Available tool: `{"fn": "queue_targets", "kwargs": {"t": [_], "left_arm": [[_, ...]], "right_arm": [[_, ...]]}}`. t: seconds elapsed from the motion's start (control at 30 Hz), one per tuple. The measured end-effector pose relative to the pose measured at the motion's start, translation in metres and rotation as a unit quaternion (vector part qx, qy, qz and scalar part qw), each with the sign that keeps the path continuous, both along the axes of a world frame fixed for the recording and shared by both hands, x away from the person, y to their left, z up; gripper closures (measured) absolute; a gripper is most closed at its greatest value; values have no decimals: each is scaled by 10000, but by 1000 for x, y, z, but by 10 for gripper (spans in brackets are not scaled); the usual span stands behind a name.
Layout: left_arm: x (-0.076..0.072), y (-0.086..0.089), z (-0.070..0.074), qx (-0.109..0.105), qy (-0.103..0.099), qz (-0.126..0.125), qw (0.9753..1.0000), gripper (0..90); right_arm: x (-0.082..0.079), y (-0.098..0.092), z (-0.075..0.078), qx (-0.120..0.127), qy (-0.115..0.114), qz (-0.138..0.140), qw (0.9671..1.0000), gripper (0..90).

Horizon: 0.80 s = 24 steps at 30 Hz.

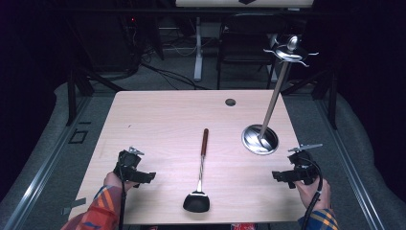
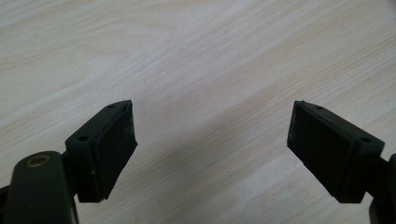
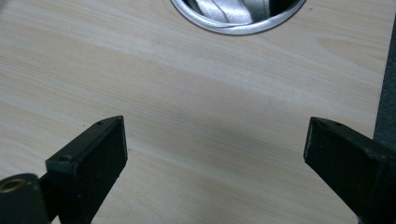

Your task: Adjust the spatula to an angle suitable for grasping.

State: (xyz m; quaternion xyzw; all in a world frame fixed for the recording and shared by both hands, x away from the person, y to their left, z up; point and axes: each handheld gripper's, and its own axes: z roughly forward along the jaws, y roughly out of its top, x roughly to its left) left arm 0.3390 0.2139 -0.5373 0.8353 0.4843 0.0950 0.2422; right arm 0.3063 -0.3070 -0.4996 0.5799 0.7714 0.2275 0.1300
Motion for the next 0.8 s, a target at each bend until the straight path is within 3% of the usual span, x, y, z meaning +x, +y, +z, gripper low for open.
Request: {"fn": "queue_targets", "kwargs": {"t": [0.53,0.8], "left_arm": [[-2,-16,0,71,-25,-365,9993,314],[-7,-29,1,-46,-50,-705,9975,484]], "right_arm": [[-2,2,-2,-140,104,108,9998,68],[-2,3,-4,-205,161,161,9995,72]]}}
